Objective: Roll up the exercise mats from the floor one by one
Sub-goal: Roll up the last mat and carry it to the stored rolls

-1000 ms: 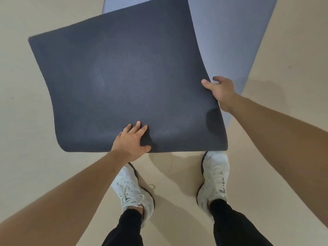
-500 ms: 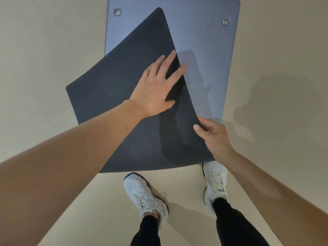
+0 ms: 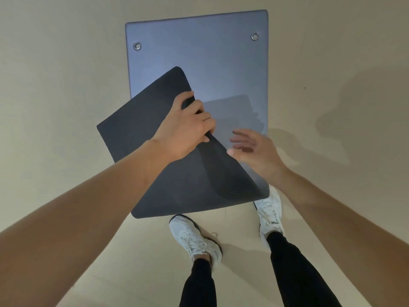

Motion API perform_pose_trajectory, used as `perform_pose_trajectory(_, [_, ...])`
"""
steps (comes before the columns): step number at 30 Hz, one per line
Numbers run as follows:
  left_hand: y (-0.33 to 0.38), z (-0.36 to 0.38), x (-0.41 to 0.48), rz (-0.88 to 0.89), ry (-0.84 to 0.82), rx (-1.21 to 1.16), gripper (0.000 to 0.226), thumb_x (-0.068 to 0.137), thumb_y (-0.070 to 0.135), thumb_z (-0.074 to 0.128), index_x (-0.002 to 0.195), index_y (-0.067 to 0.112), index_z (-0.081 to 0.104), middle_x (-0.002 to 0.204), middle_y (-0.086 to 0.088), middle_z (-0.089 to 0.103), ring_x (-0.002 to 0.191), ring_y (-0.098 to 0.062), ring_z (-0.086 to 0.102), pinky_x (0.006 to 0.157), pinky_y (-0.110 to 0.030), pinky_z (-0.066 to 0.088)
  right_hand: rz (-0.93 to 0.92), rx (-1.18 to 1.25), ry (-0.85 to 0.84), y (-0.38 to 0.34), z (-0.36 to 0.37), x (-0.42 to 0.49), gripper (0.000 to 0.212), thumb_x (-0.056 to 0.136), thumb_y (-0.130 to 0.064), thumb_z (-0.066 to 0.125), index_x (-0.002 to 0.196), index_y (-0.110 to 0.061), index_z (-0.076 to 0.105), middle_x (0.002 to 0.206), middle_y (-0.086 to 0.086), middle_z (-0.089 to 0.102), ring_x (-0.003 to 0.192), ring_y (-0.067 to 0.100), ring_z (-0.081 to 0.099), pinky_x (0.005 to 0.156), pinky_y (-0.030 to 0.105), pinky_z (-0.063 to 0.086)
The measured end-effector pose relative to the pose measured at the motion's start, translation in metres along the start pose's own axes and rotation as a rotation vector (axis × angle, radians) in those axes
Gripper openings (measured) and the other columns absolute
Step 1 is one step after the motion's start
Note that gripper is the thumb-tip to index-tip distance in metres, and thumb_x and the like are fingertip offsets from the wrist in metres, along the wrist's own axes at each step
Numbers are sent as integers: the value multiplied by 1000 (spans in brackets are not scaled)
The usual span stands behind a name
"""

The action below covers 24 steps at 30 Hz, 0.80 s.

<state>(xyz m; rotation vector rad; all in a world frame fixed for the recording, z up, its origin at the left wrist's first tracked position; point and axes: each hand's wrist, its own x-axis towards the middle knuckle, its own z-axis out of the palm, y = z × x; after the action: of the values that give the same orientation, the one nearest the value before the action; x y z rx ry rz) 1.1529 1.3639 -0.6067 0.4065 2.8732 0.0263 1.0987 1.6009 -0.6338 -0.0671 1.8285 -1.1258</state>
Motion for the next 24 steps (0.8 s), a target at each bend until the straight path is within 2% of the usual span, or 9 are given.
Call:
perform_pose_trajectory(3, [14, -12, -21, 10, 39, 10, 15, 91, 36, 71, 98, 22, 70, 90, 6, 67, 104, -25, 58, 117, -52, 21, -62, -47, -103, -19, 22, -1, 41, 85, -15, 82, 125, -15, 71, 113, -2, 75, 101, 6, 71, 95, 19, 54])
perform_pose_trajectory(7, [24, -27, -45, -28, 97, -56, 19, 87, 29, 76, 103, 20, 70, 101, 1, 67, 112, -28, 59, 114, -52, 28, -52, -30, -99, -13, 46, -17, 18, 91, -13, 75, 108, -14, 78, 96, -4, 77, 86, 1, 71, 78, 9, 50])
perform_pose_trajectory(10, [14, -44, -59, -188, 234, -189, 51, 83, 36, 78, 128, 19, 61, 135, -7, 60, 130, -33, 50, 104, -50, 35, 12, 48, -86, -7, 48, -37, 14, 94, -12, 71, 105, -16, 78, 91, -9, 76, 82, -2, 70, 74, 6, 48])
perform_pose_trajectory(12, [-6, -56, -70, -370, 267, -388, 79, 81, 48, 80, 147, 18, 47, 154, -4, 43, 141, -31, 39, 111, -49, 34, 56, 76, -100, -1, 46, -53, 17, 95, -13, 69, 108, -21, 77, 91, -16, 76, 84, -7, 69, 75, 5, 47])
perform_pose_trajectory(14, [-29, -61, -83, -544, 184, -623, 99, 78, 57, 79, 156, 16, 36, 157, 2, 31, 147, -24, 31, 120, -42, 28, 104, 108, -114, 4, 41, -68, 18, 97, -14, 68, 107, -24, 77, 92, -17, 77, 88, -3, 70, 78, 9, 50])
perform_pose_trajectory(16, [-50, -55, -94, -639, -33, -731, 89, 78, 67, 70, 151, 23, 45, 152, 6, 47, 142, -20, 42, 119, -38, 32, 157, 150, -112, 9, 36, -78, 17, 97, -13, 67, 107, -21, 78, 97, -9, 79, 94, 8, 73, 86, 20, 56])
perform_pose_trajectory(18, [-59, -45, -106, -709, -305, -823, 57, 85, 65, 68, 132, 33, 61, 127, 9, 67, 123, -17, 60, 107, -36, 44, 200, 170, -117, 17, 32, -86, 18, 98, -13, 66, 111, -15, 78, 105, 4, 79, 103, 24, 73, 96, 34, 58])
perform_pose_trajectory(19, [-61, -38, -112, -746, -374, -882, 43, 88, 58, 70, 123, 34, 64, 116, 11, 70, 113, -16, 64, 99, -34, 48, 213, 183, -125, 19, 29, -90, 19, 99, -13, 65, 113, -14, 77, 108, 7, 78, 106, 27, 72, 98, 35, 57])
perform_pose_trajectory(24, [-61, -33, -140, -761, -432, -828, 23, 96, 47, 65, 103, 26, 61, 92, 8, 66, 92, -22, 61, 78, -36, 44, 324, 243, -83, 22, 20, -105, 21, 102, -14, 59, 116, -19, 74, 114, -2, 77, 109, 17, 71, 102, 33, 54])
